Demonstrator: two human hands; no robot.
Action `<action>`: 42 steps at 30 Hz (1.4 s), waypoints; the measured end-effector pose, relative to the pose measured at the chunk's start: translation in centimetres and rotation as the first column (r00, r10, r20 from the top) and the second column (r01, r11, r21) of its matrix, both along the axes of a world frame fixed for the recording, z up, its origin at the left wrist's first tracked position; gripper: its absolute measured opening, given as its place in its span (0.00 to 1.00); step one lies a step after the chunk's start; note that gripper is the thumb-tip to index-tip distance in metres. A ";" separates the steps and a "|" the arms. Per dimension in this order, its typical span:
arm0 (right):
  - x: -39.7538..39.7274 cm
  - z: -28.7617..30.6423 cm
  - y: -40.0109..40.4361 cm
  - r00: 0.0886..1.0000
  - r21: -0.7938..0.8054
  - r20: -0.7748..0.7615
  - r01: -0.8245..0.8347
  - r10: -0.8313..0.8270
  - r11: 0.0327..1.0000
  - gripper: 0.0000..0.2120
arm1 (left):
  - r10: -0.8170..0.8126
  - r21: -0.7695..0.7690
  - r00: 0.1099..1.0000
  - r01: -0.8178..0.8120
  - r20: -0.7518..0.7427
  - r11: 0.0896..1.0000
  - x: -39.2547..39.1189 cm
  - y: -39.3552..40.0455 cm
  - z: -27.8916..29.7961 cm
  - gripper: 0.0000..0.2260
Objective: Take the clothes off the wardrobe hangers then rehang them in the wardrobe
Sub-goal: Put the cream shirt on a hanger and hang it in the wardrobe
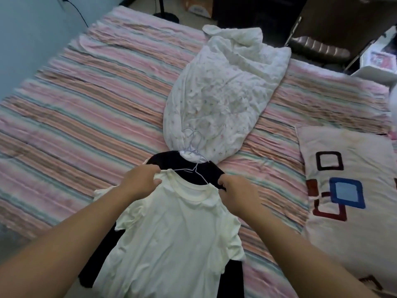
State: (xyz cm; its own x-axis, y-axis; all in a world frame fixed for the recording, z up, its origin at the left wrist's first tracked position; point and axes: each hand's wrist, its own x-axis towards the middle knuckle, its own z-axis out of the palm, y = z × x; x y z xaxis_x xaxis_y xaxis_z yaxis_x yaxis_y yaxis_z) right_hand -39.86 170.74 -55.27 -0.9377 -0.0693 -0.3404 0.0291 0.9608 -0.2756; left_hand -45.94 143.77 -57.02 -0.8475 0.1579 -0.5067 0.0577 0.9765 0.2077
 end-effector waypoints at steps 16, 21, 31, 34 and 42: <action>-3.7 -23.2 -1.3 0.951 -0.142 0.185 0.274 -0.247 0.951 0.20 | 0.073 -0.038 0.991 -0.069 0.111 0.997 -5.6 -0.6 -21.0 0.28; -3.5 -26.0 -1.5 0.935 -0.100 0.215 0.310 -0.283 0.946 0.15 | 0.093 -0.071 0.995 -0.090 0.036 0.993 -6.1 -0.3 -24.2 0.19; -3.6 -25.7 -1.6 0.874 -0.247 0.159 0.485 -0.459 0.839 0.09 | 0.278 0.237 0.934 -0.225 -0.222 0.945 -3.4 0.5 -23.1 0.07; -3.5 -24.2 -1.9 0.877 -0.328 0.153 0.480 -0.456 0.813 0.05 | 0.360 0.382 0.899 -0.250 -0.249 0.890 -0.9 0.5 -20.8 0.05; -0.3 -16.3 -3.1 0.920 -0.536 0.036 0.346 -0.389 0.770 0.08 | 0.480 0.573 0.851 -0.289 -0.214 0.767 4.2 -1.3 -12.7 0.07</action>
